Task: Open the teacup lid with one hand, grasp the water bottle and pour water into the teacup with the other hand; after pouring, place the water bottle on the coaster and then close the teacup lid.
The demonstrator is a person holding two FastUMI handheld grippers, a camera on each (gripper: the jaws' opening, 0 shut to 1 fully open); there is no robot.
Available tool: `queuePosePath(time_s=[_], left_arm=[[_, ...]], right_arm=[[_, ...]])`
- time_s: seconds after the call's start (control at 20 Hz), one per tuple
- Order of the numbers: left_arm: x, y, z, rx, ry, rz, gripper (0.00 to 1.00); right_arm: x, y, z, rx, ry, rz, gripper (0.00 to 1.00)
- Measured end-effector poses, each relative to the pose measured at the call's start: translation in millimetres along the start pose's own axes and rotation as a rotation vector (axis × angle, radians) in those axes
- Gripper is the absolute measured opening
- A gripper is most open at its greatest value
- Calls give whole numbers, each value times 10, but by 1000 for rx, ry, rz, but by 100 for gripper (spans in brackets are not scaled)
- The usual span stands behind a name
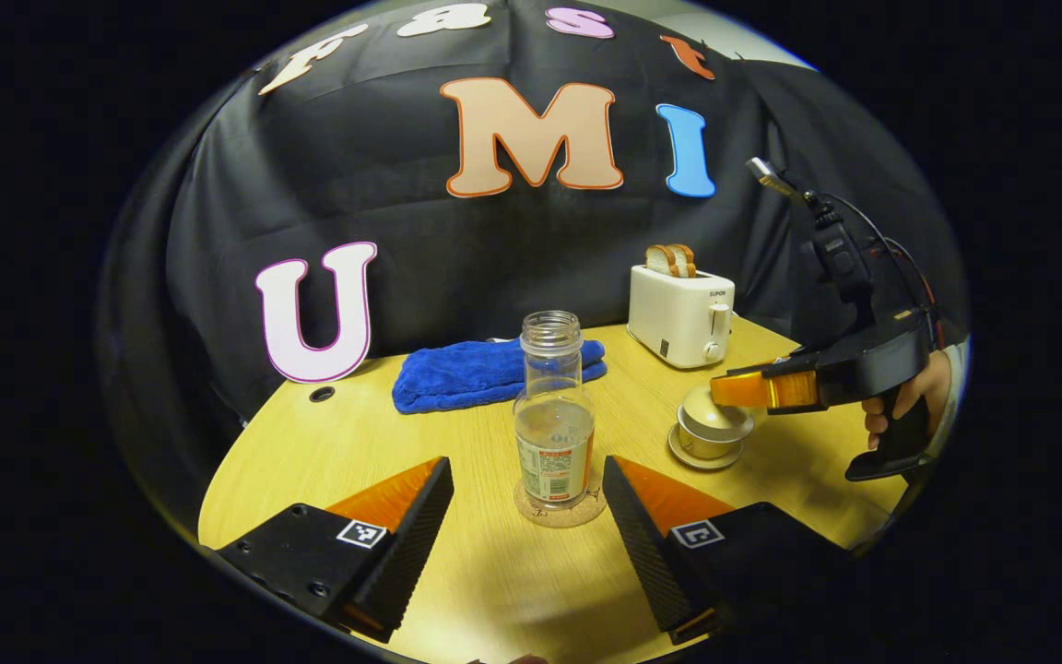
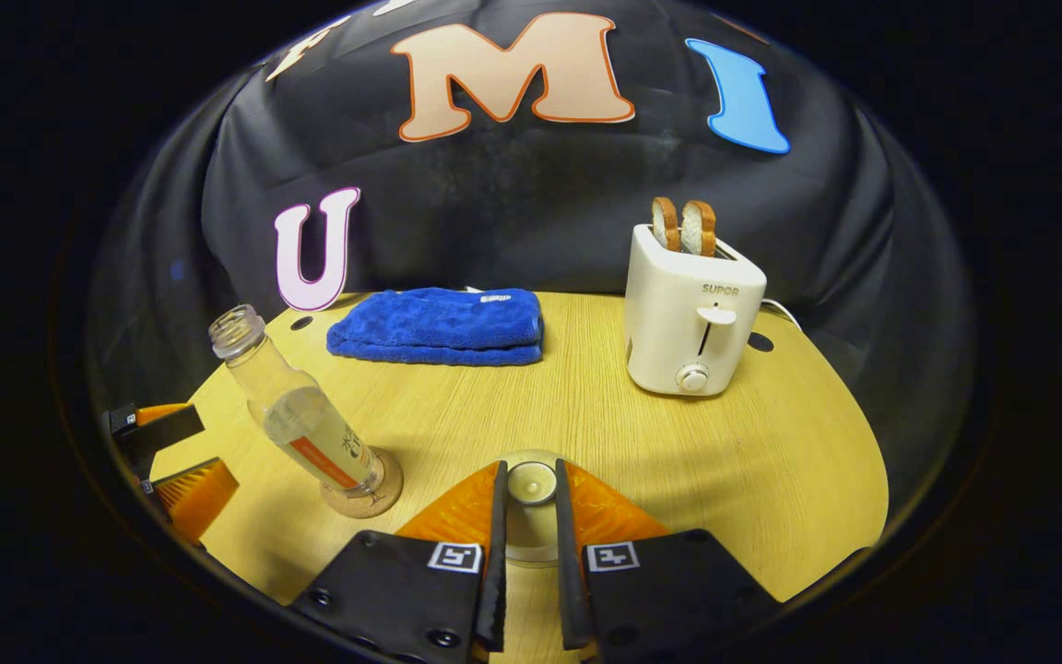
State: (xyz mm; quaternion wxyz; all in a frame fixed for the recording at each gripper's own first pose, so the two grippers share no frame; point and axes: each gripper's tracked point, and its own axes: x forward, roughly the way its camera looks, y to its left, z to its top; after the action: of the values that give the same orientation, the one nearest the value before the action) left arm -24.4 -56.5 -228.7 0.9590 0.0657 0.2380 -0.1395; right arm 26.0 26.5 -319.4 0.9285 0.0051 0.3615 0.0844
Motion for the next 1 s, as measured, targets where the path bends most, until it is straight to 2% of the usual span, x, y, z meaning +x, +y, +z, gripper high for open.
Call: queuePosePath(time_s=[0.15,0.3,0.45,0.5,0.55,0.7,0.75,0.9,1.0], left_arm=[[-78,19,23,-4,-7,8,95],[-135,-8,45,-2,-13,6,95],[-164,-12,64,5,-18,5,95],[-175,-7,69,7,-17,6,95],[-188,3,77,9,-18,9,95],[-194,13,132,13,-25,8,95],[-201,24,162,16,-31,10,95],[-215,36,266,20,-48,16,95],[-213,47,378,21,-66,19,95]], right_arm=[[42,-27,-78,1,11,-11,29],[66,-31,-130,5,16,-10,27],[87,-17,-122,-5,5,-14,29],[75,-15,-133,-14,5,-16,24],[87,-18,-127,-18,-1,-19,24],[76,-25,-147,-11,4,-24,30],[67,-26,-151,-4,7,-20,36],[-26,-15,10,-8,-45,-27,82],[-118,20,100,-24,-78,-22,89]])
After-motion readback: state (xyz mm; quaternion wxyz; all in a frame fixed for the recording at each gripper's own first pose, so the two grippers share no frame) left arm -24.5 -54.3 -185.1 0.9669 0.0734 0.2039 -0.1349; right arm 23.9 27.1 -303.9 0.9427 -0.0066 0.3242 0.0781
